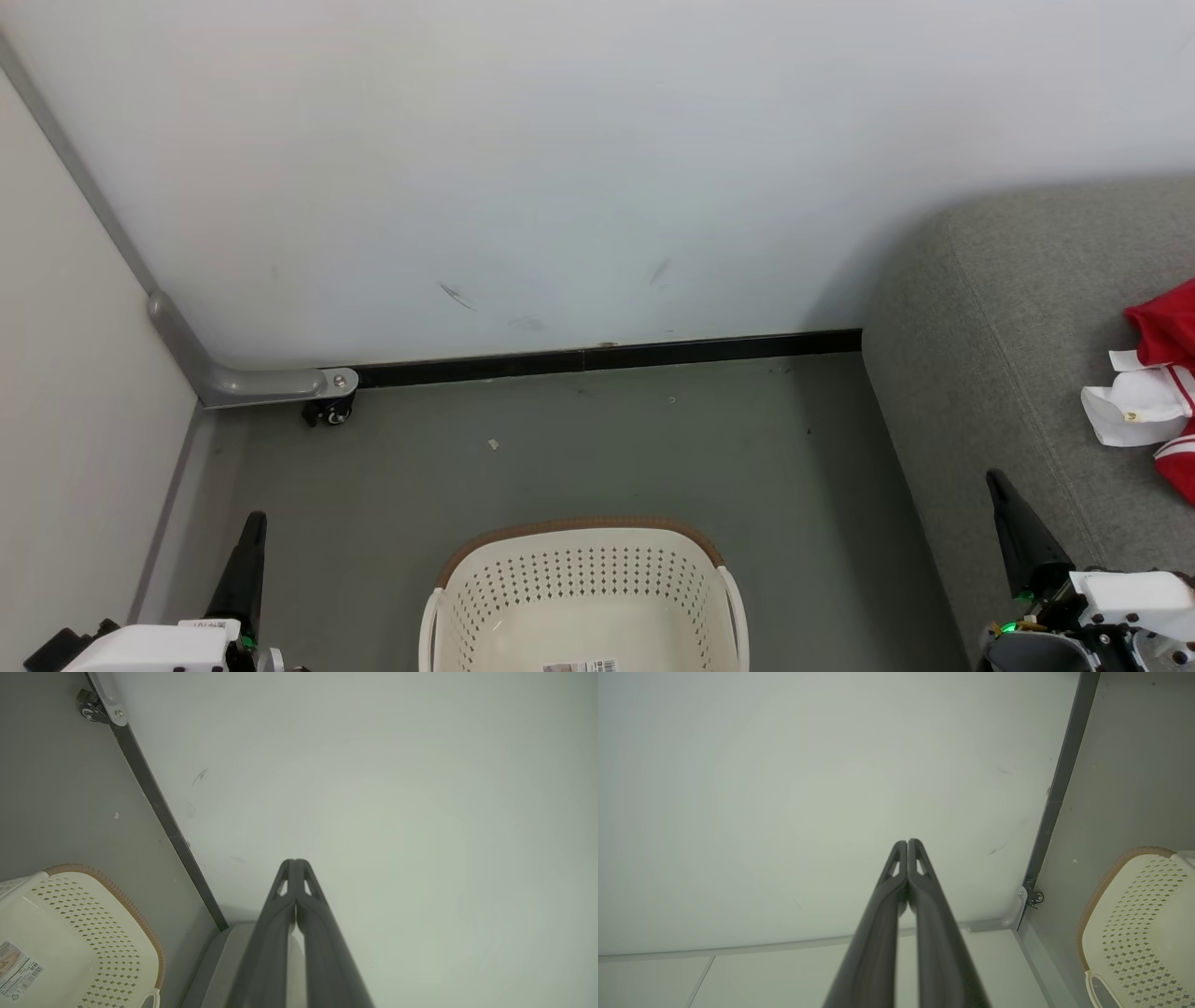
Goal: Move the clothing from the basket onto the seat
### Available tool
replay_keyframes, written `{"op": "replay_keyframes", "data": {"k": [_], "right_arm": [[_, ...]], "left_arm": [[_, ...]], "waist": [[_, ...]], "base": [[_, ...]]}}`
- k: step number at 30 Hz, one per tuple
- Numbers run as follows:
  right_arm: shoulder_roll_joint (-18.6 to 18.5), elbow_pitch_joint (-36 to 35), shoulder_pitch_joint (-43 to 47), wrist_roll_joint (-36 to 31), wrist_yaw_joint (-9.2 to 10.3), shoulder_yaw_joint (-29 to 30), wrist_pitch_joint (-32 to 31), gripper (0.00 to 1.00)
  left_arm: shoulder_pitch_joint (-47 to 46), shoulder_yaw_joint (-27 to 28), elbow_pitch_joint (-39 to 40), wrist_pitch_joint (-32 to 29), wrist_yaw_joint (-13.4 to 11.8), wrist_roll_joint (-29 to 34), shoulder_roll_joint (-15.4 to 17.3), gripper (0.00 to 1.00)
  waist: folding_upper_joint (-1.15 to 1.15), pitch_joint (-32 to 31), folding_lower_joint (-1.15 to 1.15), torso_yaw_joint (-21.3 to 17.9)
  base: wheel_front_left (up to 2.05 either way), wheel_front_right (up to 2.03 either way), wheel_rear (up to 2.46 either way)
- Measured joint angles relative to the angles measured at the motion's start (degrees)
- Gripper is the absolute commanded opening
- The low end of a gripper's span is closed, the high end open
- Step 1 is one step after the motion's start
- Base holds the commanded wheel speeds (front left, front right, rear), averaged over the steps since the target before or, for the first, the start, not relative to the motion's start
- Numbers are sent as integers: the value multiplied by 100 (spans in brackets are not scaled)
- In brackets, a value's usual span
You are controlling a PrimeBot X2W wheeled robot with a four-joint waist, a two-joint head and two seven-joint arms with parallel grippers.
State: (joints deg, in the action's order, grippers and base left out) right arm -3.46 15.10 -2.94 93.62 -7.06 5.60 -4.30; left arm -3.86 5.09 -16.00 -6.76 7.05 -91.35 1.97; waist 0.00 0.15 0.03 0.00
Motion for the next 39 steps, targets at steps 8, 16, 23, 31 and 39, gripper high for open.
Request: {"op": "replay_keyframes", "data": {"k": [8, 16, 23, 31, 39], "right_arm": [[1, 2, -1, 0, 0, 3, -25, 0], [1, 7, -3, 0, 0, 7, -25, 0], [1, 10, -3, 0, 0, 12, -25, 0], [1, 13, -4, 0, 0, 21, -25, 0], [1, 16, -5, 0, 0, 25, -26, 0]], "left_arm": [[-14, -1, 4, 0, 0, -1, 0, 0], [-14, -2, 8, 0, 0, -2, 0, 0], [-14, -3, 10, 1, 0, -2, -1, 0], [-14, -4, 13, 2, 0, -2, -1, 0], [-14, -7, 14, 2, 0, -3, -3, 0]], "waist": [[0, 0, 0, 0], [0, 1, -1, 0], [0, 1, 0, 0], [0, 1, -1, 0], [0, 2, -1, 0]], "base": [[0, 0, 0], [0, 0, 0], [0, 0, 0], [0, 0, 0], [0, 0, 0]]}}
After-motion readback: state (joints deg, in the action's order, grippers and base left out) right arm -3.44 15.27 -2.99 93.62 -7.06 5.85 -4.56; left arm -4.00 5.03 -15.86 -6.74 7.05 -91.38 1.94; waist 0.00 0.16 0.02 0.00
